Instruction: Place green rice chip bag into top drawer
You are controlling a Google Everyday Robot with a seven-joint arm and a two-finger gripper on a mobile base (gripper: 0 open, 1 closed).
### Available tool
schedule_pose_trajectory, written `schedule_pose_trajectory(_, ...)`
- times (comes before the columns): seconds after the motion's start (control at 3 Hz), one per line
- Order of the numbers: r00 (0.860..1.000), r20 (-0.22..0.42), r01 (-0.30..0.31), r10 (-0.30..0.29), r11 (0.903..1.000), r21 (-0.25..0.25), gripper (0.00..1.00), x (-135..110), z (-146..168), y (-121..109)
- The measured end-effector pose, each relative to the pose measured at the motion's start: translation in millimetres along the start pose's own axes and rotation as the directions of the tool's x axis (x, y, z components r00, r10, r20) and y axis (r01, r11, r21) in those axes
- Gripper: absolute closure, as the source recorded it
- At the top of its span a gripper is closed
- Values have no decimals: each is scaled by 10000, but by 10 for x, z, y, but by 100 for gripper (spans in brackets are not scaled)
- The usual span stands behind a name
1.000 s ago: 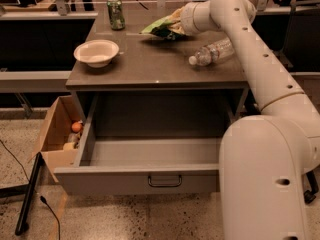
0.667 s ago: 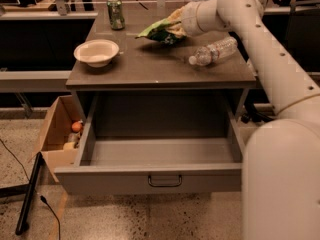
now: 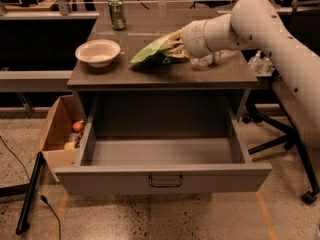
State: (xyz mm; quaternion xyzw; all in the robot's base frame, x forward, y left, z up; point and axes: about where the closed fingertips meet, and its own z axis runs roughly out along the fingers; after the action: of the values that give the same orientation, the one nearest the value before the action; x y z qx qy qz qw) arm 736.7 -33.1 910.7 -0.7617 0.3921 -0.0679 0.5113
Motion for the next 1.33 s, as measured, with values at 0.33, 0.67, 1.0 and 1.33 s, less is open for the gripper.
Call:
schedule_pose_trajectory(0.33, 10000, 1, 6, -6, 10000, 21, 100, 0, 0, -13)
schedule_pose_trajectory(0.67, 9986, 440, 316, -301, 9989, -345, 100, -229, -11, 77)
schedule_pose_trajectory(1.0, 9921, 1124, 630, -552, 9957, -675, 100, -705, -120, 263)
schedule_pose_trajectory(1.33, 9805, 1945, 504, -263, 9914, -1204, 100, -1291, -179, 640)
